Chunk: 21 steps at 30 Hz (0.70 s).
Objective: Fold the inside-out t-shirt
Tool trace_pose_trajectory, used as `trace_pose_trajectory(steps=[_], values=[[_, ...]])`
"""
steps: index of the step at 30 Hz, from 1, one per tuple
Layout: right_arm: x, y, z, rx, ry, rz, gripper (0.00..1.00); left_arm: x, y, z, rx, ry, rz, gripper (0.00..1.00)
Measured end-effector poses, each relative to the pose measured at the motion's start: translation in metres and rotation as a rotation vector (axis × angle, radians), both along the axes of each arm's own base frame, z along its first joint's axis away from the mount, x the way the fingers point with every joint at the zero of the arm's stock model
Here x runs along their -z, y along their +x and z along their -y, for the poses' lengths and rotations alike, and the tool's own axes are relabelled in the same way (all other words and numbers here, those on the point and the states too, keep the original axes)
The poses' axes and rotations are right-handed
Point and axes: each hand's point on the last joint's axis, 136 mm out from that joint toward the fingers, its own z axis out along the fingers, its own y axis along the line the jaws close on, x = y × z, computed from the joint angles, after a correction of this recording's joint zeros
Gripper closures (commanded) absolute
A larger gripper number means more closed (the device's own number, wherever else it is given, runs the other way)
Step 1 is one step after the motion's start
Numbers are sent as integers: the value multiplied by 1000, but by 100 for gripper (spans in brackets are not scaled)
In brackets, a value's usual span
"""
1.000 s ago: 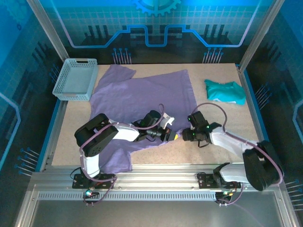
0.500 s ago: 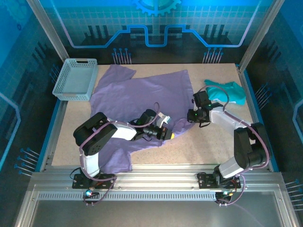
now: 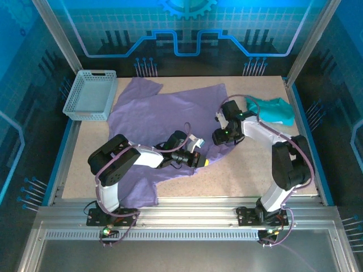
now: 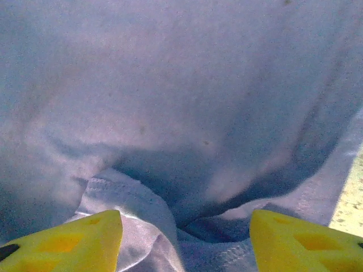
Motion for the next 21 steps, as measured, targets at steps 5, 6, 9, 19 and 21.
trace_pose_trajectory(steps=[5,6,9,19,21], values=[[7,-7,-11,-83,36,-73,40,0,0,0,0,1,-1,100],[10,-7,-12,-94,37,-85,41,0,0,0,0,1,-1,100],[18,-6,-16,-120,43,-117,47,0,0,0,0,1,-1,100],[21,2,-27,-175,77,-128,82,1,0,0,0,1,-1,100],[20,4,-26,-167,85,-128,88,1,0,0,0,1,-1,100]])
